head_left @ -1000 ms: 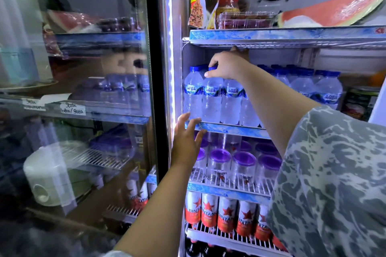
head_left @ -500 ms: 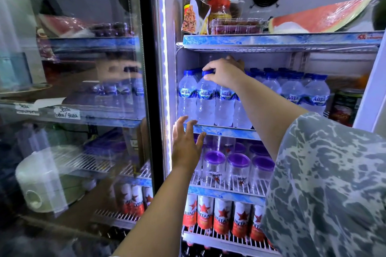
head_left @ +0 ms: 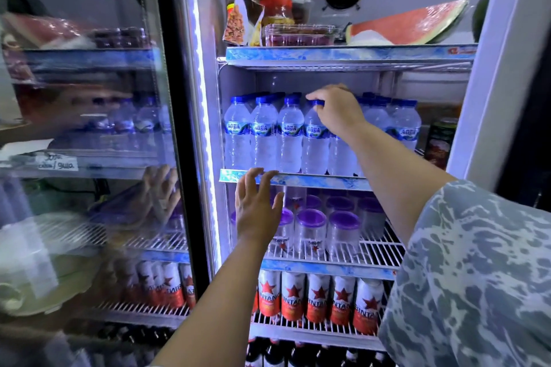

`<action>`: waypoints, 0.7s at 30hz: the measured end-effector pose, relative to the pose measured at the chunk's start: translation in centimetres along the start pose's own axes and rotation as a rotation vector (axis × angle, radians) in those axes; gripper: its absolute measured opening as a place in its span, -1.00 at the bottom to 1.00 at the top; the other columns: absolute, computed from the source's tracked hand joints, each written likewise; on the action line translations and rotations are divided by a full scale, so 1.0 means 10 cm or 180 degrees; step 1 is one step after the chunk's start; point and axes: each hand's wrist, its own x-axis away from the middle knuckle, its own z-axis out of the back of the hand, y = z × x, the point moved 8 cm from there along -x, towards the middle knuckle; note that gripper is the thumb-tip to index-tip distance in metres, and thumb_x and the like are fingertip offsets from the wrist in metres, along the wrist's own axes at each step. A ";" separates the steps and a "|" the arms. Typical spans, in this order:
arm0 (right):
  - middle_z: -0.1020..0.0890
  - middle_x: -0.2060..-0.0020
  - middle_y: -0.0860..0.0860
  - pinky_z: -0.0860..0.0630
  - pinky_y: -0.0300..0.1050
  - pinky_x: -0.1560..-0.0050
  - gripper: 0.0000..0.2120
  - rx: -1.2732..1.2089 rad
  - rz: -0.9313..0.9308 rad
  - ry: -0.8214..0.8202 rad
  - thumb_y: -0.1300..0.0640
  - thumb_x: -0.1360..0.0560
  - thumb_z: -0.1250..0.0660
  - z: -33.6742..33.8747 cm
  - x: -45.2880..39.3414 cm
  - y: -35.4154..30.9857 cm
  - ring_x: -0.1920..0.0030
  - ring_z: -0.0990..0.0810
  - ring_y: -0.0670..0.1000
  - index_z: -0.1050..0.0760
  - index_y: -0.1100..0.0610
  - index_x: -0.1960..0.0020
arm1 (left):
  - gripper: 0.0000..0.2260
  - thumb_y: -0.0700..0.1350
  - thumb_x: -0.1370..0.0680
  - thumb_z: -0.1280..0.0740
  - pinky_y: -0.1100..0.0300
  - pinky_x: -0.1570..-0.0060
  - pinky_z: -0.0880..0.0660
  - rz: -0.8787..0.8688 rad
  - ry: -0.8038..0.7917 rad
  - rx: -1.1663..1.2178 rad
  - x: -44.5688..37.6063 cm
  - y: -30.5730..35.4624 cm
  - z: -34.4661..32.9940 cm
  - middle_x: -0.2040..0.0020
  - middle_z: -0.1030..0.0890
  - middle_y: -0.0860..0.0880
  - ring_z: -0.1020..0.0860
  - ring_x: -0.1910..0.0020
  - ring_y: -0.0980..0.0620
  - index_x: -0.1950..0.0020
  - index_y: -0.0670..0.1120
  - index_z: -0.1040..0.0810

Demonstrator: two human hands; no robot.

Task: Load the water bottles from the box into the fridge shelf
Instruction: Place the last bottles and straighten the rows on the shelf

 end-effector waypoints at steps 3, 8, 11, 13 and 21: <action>-0.55 -0.28 0.13 -0.44 -0.02 -0.22 -0.62 -0.0126 0.0037 0.0023 0.34 -0.57 -0.17 0.04 0.10 -0.02 -0.38 -0.36 0.13 -0.49 0.17 -0.35 | -0.64 -0.02 -0.52 -0.34 -0.02 -0.23 -0.40 -0.0032 -0.0138 -0.0089 0.02 0.00 -0.01 -0.34 -0.31 -0.01 -0.27 -0.38 -0.07 -0.31 0.06 -0.41; -0.62 -0.19 0.12 -0.48 0.00 -0.16 -0.63 -0.0250 -0.0002 0.0196 0.37 -0.54 -0.17 0.13 0.29 0.01 -0.26 -0.47 0.15 -0.55 0.18 -0.27 | -0.59 -0.06 -0.52 -0.34 -0.11 -0.32 -0.37 0.0094 -0.0398 -0.0091 0.01 0.02 0.00 -0.39 -0.27 -0.02 -0.25 -0.41 -0.09 -0.35 0.05 -0.38; -0.62 -0.17 0.10 -0.52 0.00 -0.13 -0.63 -0.0490 -0.0102 0.0413 0.36 -0.54 -0.15 0.21 0.49 0.03 -0.22 -0.52 0.10 -0.57 0.16 -0.25 | -0.56 -0.06 -0.52 -0.34 -0.08 -0.32 -0.37 0.0164 -0.0608 -0.0089 0.03 0.04 0.03 -0.44 -0.24 -0.02 -0.25 -0.42 -0.08 -0.39 0.02 -0.36; -0.62 -0.16 0.13 -0.52 -0.07 -0.10 -0.63 -0.0607 -0.0162 0.0502 0.35 -0.55 -0.15 0.26 0.63 0.05 -0.21 -0.54 0.10 -0.58 0.15 -0.23 | -0.56 -0.07 -0.53 -0.33 -0.05 -0.30 -0.39 0.0247 -0.0748 -0.0077 0.05 0.07 0.06 -0.45 -0.24 -0.02 -0.28 -0.41 -0.08 -0.40 0.00 -0.36; -0.69 -0.05 0.12 -0.45 -0.17 -0.06 -0.66 -0.0670 -0.0224 0.0547 0.38 -0.51 -0.18 0.45 1.29 -0.01 -0.14 -0.56 0.16 -0.64 0.18 -0.13 | -0.80 -0.13 -0.52 -0.33 0.04 -0.14 -0.49 0.0206 -0.0715 0.0261 0.32 0.39 0.42 -0.12 -0.44 -0.01 -0.49 -0.14 -0.06 -0.14 -0.04 -0.57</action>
